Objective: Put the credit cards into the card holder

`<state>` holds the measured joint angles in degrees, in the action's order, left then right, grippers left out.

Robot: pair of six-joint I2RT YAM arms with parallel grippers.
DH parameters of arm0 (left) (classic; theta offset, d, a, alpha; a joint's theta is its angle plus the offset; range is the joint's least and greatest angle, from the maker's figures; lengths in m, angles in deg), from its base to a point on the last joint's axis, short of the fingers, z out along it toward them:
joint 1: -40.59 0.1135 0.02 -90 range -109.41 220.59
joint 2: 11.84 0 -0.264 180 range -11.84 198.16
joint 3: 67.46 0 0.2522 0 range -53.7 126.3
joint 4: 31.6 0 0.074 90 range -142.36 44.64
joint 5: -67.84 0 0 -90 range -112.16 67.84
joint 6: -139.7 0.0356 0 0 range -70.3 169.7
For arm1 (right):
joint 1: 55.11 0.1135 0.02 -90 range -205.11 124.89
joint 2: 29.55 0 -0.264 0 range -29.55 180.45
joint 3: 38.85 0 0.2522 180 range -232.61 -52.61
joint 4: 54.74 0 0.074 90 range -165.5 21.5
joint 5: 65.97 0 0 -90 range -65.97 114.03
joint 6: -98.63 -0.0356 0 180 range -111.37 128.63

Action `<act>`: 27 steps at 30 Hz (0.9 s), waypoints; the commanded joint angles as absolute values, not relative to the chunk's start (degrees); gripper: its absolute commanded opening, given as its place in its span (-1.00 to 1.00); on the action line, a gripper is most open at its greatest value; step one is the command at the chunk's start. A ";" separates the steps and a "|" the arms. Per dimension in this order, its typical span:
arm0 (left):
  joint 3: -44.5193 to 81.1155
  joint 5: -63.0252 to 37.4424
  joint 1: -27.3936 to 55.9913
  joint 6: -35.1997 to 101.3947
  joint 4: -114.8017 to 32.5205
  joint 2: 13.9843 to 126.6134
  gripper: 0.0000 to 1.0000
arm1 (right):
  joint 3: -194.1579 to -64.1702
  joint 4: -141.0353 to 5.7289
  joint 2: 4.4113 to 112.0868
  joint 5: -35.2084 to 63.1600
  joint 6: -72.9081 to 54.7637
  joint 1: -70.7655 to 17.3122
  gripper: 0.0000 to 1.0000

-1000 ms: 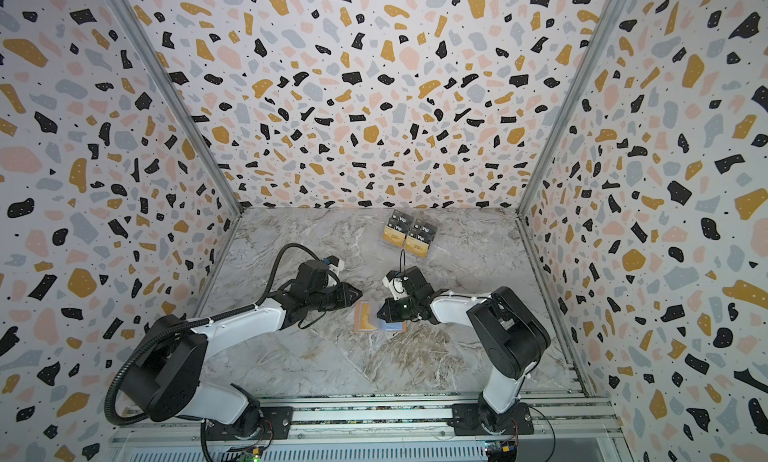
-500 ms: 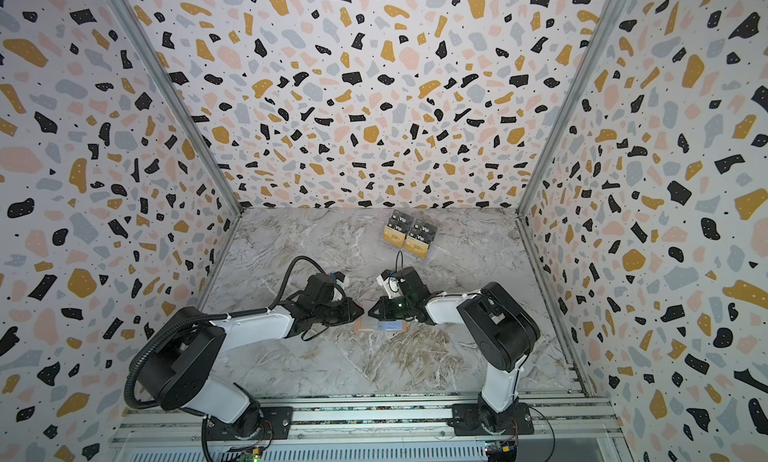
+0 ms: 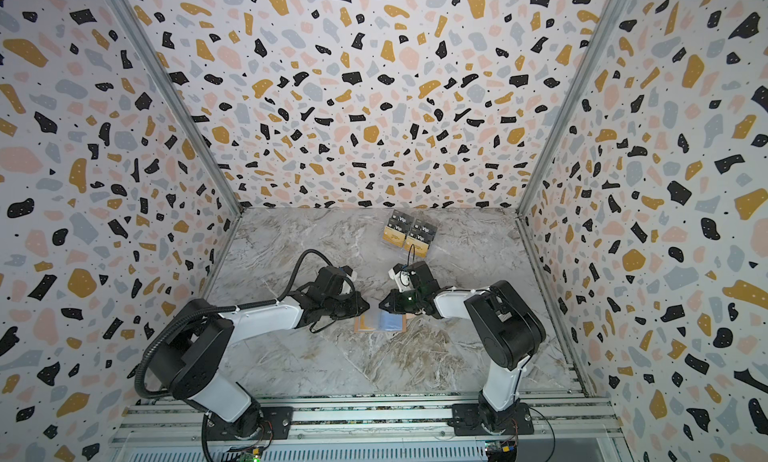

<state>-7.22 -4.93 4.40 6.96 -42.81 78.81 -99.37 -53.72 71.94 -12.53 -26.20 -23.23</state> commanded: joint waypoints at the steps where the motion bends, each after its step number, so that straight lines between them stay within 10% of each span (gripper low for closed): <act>1: -4.50 -9.06 4.07 8.71 -47.62 75.29 -0.66 | -100.58 -56.57 69.96 -12.45 -23.90 -22.99 -0.83; 27: -8.80 -2.79 3.20 7.28 -39.16 86.51 -0.71 | -102.71 -59.54 69.00 -12.24 -20.94 -27.37 -0.59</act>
